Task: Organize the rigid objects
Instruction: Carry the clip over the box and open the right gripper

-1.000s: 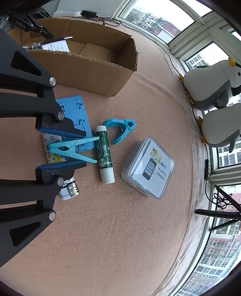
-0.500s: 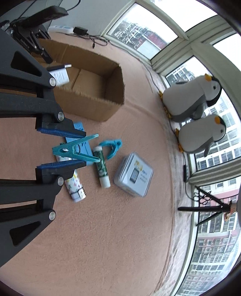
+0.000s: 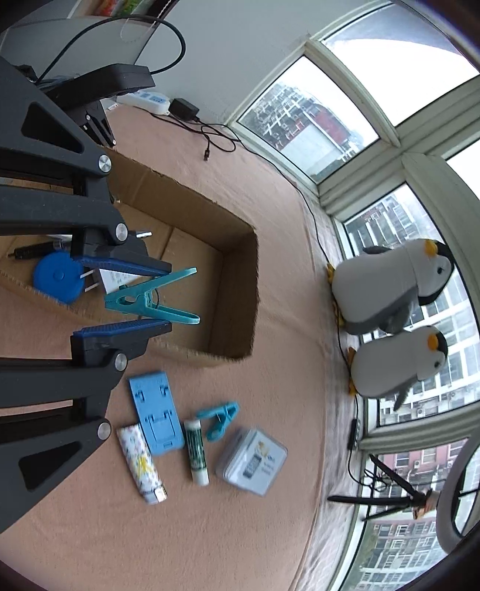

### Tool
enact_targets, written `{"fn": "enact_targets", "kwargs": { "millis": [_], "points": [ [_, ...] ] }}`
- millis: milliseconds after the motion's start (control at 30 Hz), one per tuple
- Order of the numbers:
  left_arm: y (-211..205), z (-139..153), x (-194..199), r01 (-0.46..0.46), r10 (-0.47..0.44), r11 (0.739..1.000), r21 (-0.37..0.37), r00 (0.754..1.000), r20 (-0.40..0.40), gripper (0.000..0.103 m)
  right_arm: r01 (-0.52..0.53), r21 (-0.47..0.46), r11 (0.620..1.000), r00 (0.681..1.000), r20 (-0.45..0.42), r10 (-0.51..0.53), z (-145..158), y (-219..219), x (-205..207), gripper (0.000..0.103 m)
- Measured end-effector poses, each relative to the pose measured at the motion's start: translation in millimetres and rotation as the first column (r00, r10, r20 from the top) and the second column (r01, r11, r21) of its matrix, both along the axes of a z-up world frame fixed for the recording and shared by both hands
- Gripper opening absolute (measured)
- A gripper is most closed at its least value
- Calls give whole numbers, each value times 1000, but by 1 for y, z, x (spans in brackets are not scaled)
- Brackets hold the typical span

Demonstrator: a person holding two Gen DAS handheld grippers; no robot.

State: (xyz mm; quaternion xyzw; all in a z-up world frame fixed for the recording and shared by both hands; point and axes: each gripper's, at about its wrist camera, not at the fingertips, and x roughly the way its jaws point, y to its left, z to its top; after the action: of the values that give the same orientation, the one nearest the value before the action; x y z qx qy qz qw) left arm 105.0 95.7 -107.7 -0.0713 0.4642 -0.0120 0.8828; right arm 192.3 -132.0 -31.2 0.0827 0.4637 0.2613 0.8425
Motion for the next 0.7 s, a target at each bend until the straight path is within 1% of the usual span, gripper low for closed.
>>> {"fn": "enact_targets", "kwargs": {
  "millis": [200, 433, 500, 533, 567, 700],
  "points": [
    [2, -1, -1, 1, -1, 1000, -4, 1000, 0, 25, -21, -28, 999, 1000, -11, 20, -8, 16, -1, 21],
    [1, -1, -1, 0, 0, 1000, -3, 1000, 0, 25, -21, -62, 998, 1000, -20, 20, -15, 19, 2, 22],
    [1, -1, -1, 0, 0, 1000, -3, 1000, 0, 25, -20, -58, 998, 1000, -16, 20, -14, 18, 2, 29],
    [2, -1, -1, 0, 0, 1000, -3, 1000, 0, 25, -21, -51, 998, 1000, -12, 21, -13, 17, 2, 37],
    [1, -1, -1, 1, -1, 1000, -2, 1000, 0, 25, -17, -47, 999, 1000, -4, 17, -11, 16, 0, 40],
    [2, -1, -1, 1, -1, 1000, -1, 1000, 0, 25, -17, -38, 999, 1000, 6, 17, -7, 11, -2, 41]
  ]
}}
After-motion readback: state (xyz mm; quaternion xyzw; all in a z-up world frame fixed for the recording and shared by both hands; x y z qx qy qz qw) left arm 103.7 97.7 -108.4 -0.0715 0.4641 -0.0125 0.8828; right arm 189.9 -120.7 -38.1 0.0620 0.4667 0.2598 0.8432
